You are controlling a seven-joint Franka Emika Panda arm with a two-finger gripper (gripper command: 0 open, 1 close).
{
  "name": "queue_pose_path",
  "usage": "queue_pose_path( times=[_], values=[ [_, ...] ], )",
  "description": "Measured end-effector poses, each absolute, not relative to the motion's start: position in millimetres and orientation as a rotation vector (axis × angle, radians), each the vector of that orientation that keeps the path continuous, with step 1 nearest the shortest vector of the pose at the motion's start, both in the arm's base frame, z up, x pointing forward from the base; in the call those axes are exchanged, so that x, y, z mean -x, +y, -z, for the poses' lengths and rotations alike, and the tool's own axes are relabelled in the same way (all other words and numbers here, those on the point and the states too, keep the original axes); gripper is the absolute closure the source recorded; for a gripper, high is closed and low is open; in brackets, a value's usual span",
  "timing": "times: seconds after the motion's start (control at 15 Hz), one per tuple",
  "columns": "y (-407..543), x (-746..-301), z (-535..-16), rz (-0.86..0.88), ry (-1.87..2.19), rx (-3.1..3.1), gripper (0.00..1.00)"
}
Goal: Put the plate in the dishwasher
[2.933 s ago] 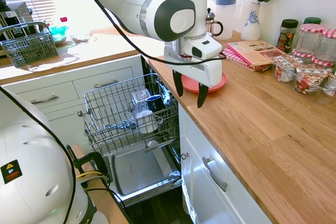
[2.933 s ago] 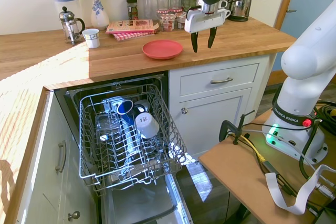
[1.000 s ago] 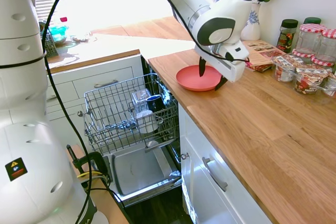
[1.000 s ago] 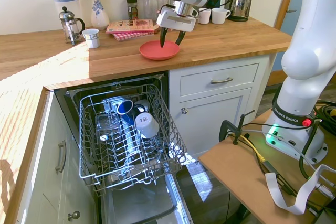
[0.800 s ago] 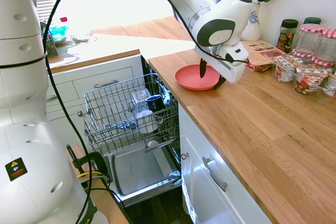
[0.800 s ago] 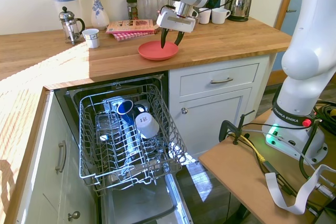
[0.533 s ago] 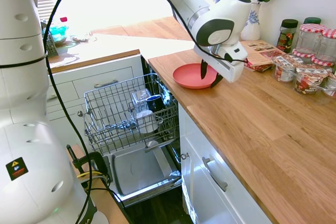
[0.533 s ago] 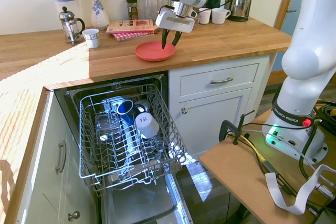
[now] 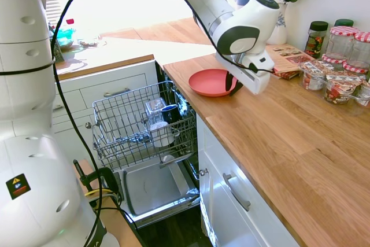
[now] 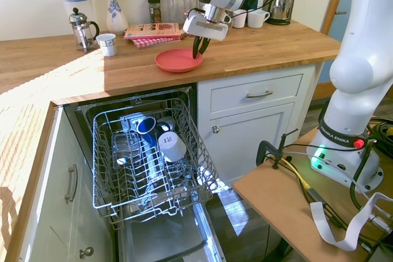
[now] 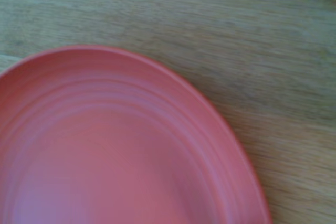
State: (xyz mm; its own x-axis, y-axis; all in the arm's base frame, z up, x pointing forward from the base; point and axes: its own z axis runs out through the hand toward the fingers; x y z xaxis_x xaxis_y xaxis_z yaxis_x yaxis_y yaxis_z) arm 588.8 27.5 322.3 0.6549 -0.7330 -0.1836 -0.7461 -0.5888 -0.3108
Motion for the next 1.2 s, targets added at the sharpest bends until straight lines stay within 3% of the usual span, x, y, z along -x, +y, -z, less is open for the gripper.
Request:
queue_pose_path(
  times=[0.6, 0.93, 1.2],
  values=[
    [44.1, -589.9, -338.2, 0.015, 1.090, 2.521, 1.00],
    [72.8, -571.5, -466.4, 0.197, 0.925, 2.700, 1.00],
    [230.9, -532.1, -560.5, 0.379, 0.730, 2.963, 1.00]
  ],
)
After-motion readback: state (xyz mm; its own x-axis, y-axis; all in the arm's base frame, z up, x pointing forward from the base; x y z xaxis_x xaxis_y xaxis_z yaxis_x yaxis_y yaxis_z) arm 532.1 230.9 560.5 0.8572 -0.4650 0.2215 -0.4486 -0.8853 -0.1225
